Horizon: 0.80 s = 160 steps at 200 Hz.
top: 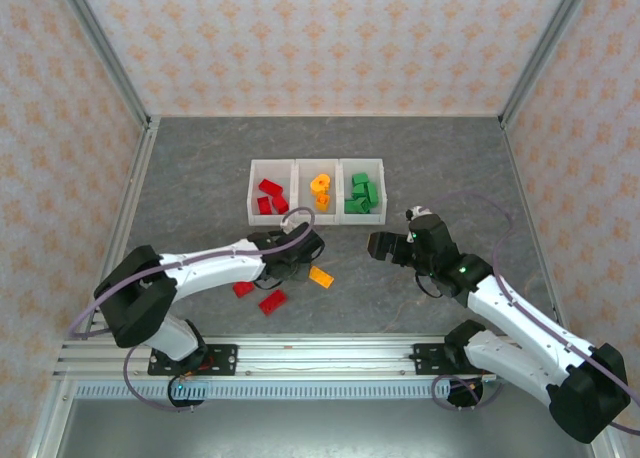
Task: Sort the legos into containers by color
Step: Pick up the lego from the middle-left of the table, then place the lego in the container.
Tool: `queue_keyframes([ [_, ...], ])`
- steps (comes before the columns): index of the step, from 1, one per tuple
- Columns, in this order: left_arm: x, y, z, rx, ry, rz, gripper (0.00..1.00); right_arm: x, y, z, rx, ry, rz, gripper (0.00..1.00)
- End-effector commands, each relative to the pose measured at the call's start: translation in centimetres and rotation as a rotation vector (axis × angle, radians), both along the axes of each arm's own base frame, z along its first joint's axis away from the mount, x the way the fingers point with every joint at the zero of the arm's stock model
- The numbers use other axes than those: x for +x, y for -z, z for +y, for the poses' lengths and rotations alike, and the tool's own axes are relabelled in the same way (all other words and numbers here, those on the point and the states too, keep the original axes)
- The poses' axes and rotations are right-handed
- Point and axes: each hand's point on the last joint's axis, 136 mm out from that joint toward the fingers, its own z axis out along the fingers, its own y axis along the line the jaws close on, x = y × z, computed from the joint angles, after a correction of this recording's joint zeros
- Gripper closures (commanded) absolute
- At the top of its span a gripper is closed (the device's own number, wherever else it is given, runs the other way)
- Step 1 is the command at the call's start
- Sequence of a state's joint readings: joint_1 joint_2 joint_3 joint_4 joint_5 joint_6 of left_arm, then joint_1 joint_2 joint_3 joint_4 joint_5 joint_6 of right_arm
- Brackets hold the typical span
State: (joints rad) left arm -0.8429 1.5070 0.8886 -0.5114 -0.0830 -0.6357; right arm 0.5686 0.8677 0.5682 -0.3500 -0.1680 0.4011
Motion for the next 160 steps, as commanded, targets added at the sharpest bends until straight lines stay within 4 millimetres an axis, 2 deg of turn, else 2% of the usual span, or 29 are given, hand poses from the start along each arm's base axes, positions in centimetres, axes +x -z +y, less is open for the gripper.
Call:
queue_keyframes([
  [1,3.1,-3.5,-0.1,-0.009,-0.022,-0.110,0.68,0.5,-0.4,-0.7,-0.012,0.043,-0.022,0.00],
  [34,7.5,-6.0,-0.8,-0.008,-0.025,-0.160,0.67,0.5,-0.6,-0.9,-0.015,0.056,-0.027,0.00],
  [70,12.8,-7.1,-1.4,0.042,-0.043,-0.180,0.67,0.5,-0.9,-1.2,-0.013,0.074,-0.038,0.00],
  [106,16.4,-6.0,-2.5,0.060,-0.045,-0.174,0.67,0.6,-1.2,-1.4,-0.010,0.083,-0.053,0.00],
  [110,16.7,-4.7,-2.4,0.076,-0.048,-0.154,0.67,0.6,-1.2,-1.4,-0.009,0.084,-0.054,0.00],
  [121,17.4,-4.1,-2.4,0.078,-0.059,-0.141,0.66,0.6,-1.2,-1.4,-0.008,0.081,-0.053,0.00],
  [138,18.3,-3.3,-2.0,0.076,-0.086,-0.134,0.59,0.5,-1.2,-1.3,-0.006,0.075,-0.050,0.00],
  [160,19.1,-3.7,-1.7,0.065,-0.109,-0.143,0.47,0.5,-1.3,-1.3,-0.006,0.073,-0.052,0.00],
])
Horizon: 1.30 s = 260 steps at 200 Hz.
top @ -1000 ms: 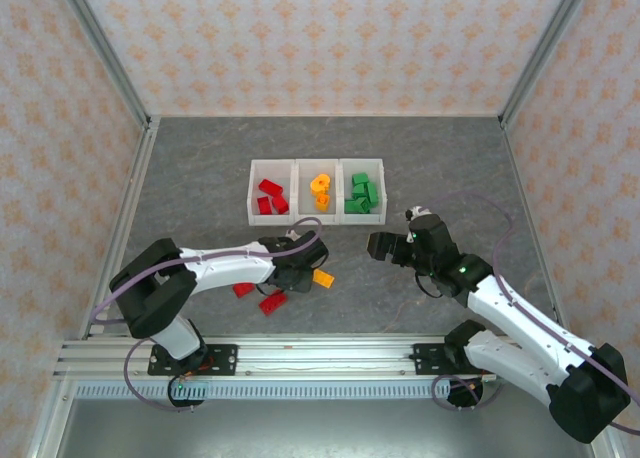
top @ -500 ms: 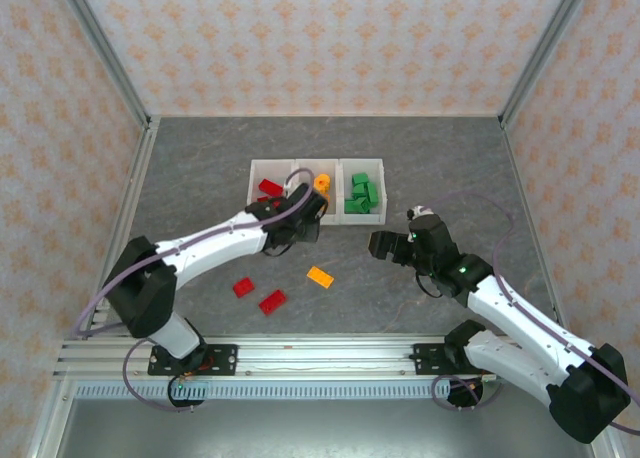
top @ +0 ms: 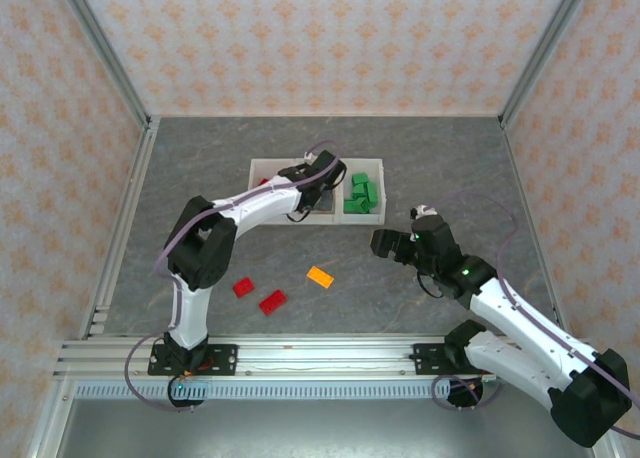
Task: Sort the legos into containers by color
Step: Place the lego in the container, then pick up the lego from the bottom-center of the table.
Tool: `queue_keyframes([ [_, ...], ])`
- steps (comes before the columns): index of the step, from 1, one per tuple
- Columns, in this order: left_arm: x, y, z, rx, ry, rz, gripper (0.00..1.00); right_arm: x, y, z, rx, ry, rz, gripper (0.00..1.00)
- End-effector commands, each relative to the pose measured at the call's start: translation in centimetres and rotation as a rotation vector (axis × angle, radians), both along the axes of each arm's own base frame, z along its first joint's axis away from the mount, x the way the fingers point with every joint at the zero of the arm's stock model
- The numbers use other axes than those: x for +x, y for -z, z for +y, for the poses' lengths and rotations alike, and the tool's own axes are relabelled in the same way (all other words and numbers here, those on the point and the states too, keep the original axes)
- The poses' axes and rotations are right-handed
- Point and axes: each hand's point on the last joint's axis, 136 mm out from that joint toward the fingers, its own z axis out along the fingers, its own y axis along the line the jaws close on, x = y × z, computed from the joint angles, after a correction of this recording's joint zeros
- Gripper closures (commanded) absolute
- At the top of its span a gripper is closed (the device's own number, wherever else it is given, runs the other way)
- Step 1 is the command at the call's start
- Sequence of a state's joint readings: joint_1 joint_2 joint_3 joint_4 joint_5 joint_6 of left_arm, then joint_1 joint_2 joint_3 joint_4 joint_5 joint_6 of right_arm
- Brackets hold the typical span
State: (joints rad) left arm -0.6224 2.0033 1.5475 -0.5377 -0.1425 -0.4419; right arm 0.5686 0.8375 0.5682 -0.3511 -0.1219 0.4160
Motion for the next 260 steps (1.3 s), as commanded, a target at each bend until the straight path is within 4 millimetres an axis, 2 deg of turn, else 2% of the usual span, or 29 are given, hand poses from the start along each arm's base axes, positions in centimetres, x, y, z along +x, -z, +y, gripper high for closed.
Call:
queue_keyframes([
  [1,0.9,-0.6,1.3,0.017,-0.035,0.004,0.47,0.2,-0.5,-0.6,-0.006,0.029,-0.016,0.00],
  [22,0.8,-1.8,1.1,-0.007,-0.029,-0.009,0.31,0.2,-0.3,-0.6,-0.005,0.033,-0.015,0.00],
  [45,0.4,-3.5,1.2,-0.053,-0.035,-0.051,0.19,0.2,-0.1,-0.6,-0.006,0.036,-0.012,0.00],
  [54,0.2,-3.3,1.3,-0.056,-0.035,-0.048,0.17,0.2,-0.1,-0.6,-0.004,0.036,-0.010,0.00],
  [58,0.0,-4.6,1.4,-0.073,-0.034,-0.070,0.16,0.2,0.0,-0.6,-0.004,0.035,-0.008,0.00],
  [89,-1.4,-6.9,1.6,-0.125,-0.032,-0.110,0.14,0.2,0.0,-0.6,-0.009,0.037,-0.006,0.00],
  [111,-3.0,-8.4,1.1,-0.172,-0.010,-0.139,0.13,0.3,0.0,-0.6,-0.012,0.037,-0.006,0.00],
  [126,-4.5,-8.7,0.7,-0.187,0.006,-0.140,0.12,0.2,0.1,-0.6,-0.013,0.035,-0.001,0.00],
  [143,-6.3,-8.4,0.2,-0.193,0.020,-0.131,0.09,0.2,0.1,-0.4,-0.009,0.027,0.001,0.00],
  [157,-8.1,-7.4,-0.2,-0.198,0.028,-0.103,0.05,0.2,0.1,-0.3,-0.008,0.020,0.003,0.00],
  [163,-8.8,-6.8,-0.2,-0.201,0.028,-0.089,0.01,0.1,0.1,-0.3,-0.007,0.017,0.003,0.00],
  [174,-10.1,-6.0,-0.3,-0.217,0.016,-0.071,0.01,0.1,0.1,-0.2,-0.008,0.012,0.004,0.00],
  [208,-13.2,-2.8,1.0,-0.235,-0.062,-0.018,0.00,0.1,0.5,0.5,-0.001,-0.021,0.016,0.00],
  [232,-14.8,-1.2,3.1,-0.233,-0.120,-0.007,0.01,-0.4,0.5,3.2,0.053,-0.166,0.050,0.00],
  [242,-15.3,-1.4,3.9,-0.240,-0.141,-0.020,0.01,-0.7,0.5,4.5,0.076,-0.234,0.071,0.00],
  [260,-16.0,-3.0,5.2,-0.279,-0.163,-0.076,0.01,-1.0,0.9,6.3,0.056,-0.320,0.104,0.00],
])
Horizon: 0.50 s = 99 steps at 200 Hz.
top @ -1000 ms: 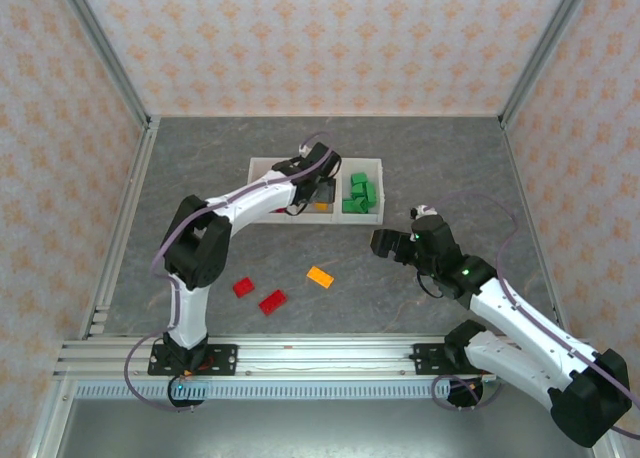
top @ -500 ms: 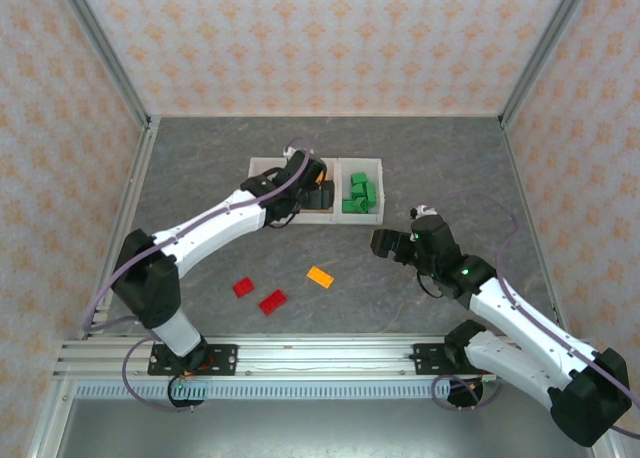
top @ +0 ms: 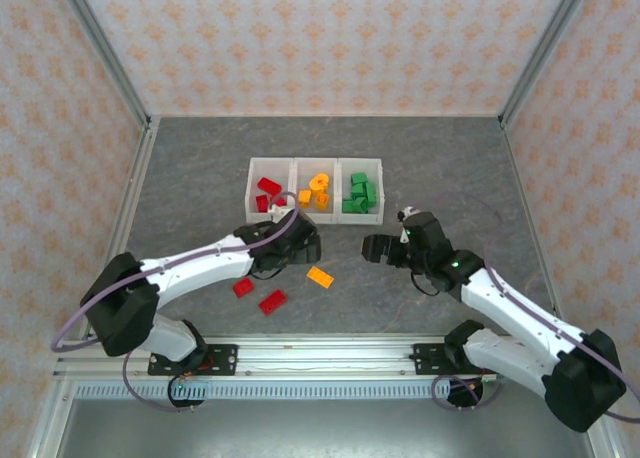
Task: Sort the legos into containers by color
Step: Pick up the lego from the bottom-center of the table.
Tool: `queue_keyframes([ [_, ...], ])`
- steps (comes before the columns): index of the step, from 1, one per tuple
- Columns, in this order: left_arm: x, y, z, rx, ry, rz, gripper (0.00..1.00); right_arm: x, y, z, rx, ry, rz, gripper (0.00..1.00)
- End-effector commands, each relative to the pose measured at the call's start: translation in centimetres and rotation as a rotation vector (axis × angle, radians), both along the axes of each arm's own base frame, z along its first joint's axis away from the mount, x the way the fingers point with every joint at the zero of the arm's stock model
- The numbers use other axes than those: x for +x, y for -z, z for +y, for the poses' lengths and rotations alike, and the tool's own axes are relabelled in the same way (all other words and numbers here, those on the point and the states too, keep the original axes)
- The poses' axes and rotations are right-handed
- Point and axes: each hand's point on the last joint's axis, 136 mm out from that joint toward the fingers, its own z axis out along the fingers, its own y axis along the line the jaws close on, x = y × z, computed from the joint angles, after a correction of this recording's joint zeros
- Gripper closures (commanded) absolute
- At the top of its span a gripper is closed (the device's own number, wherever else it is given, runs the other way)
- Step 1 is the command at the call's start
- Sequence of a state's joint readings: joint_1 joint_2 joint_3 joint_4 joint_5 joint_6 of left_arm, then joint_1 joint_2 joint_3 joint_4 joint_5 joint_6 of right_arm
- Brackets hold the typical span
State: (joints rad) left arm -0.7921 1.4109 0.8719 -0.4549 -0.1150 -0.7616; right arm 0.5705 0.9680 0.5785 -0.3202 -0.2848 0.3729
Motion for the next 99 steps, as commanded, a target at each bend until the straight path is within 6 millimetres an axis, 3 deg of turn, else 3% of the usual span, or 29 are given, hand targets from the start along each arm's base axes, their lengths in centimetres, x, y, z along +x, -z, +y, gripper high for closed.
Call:
queue_keyframes([
  [1,0.1,-3.0,1.3,-0.083,-0.090,-0.110,0.01,-0.2,-1.6,3.5,0.044,-0.172,-0.011,0.00],
  [35,-1.3,-8.1,4.8,-0.158,-0.156,-0.270,0.01,-1.5,0.6,6.8,-0.154,-0.339,0.007,0.01],
  [65,-3.3,-12.3,6.4,-0.258,-0.095,-0.388,0.01,-2.8,1.8,10.2,-0.292,-0.476,-0.023,0.01],
  [99,-5.8,-14.8,8.5,-0.286,-0.056,-0.436,0.01,-3.8,4.3,12.3,-0.410,-0.581,0.051,0.04],
])
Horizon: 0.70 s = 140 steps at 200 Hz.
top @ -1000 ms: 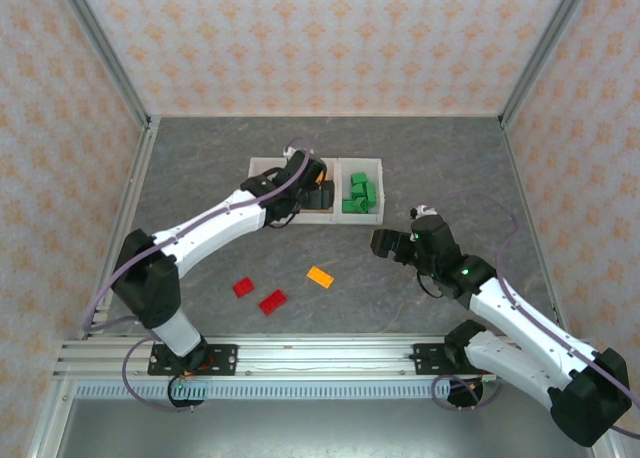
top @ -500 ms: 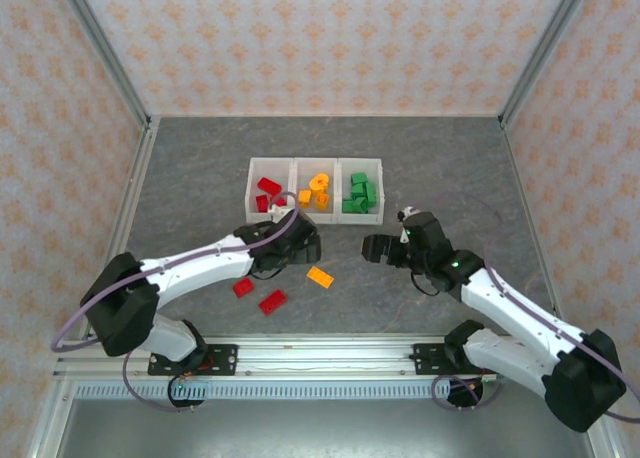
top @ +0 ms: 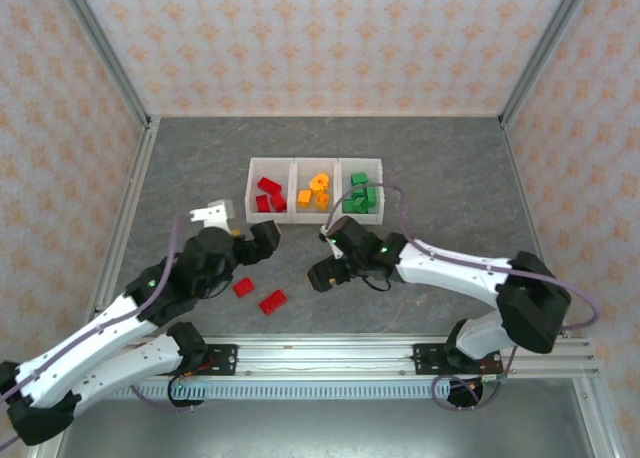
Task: Sort the legos into containers by color
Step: Pick up the lego from the bottom-center of the table.
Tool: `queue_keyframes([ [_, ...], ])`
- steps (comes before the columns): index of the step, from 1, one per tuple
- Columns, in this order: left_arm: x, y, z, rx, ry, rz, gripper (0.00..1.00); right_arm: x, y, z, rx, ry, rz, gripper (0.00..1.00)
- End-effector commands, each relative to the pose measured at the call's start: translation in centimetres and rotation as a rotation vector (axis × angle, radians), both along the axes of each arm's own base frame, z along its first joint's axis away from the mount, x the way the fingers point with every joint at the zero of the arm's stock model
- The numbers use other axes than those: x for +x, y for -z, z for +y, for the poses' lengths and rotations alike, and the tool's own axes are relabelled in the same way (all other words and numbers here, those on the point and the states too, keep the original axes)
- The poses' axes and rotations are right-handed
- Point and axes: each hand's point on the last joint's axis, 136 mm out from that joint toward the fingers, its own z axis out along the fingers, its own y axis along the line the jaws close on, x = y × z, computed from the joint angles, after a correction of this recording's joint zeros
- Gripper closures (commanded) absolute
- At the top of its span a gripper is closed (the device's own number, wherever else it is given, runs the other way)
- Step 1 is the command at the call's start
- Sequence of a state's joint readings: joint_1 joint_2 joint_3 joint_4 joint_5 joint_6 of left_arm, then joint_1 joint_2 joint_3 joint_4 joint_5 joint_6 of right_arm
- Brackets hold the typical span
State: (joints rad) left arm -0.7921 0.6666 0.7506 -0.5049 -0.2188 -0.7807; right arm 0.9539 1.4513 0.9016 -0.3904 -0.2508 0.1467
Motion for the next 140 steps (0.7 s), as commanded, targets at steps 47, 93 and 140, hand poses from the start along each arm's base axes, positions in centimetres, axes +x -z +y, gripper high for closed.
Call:
queue_keyframes([
  [47,-3.4,-1.5,3.3,0.046,0.047,-0.067,0.01,0.5,4.2,0.8,-0.306,-0.078,-0.036,0.08],
  [93,-3.9,-3.2,5.8,-0.002,-0.042,-0.157,0.01,0.8,5.4,1.6,-0.355,-0.080,-0.037,0.15],
  [140,-4.2,-3.5,6.0,-0.030,-0.042,-0.182,0.01,1.5,6.9,1.4,-0.425,-0.069,-0.044,0.27],
])
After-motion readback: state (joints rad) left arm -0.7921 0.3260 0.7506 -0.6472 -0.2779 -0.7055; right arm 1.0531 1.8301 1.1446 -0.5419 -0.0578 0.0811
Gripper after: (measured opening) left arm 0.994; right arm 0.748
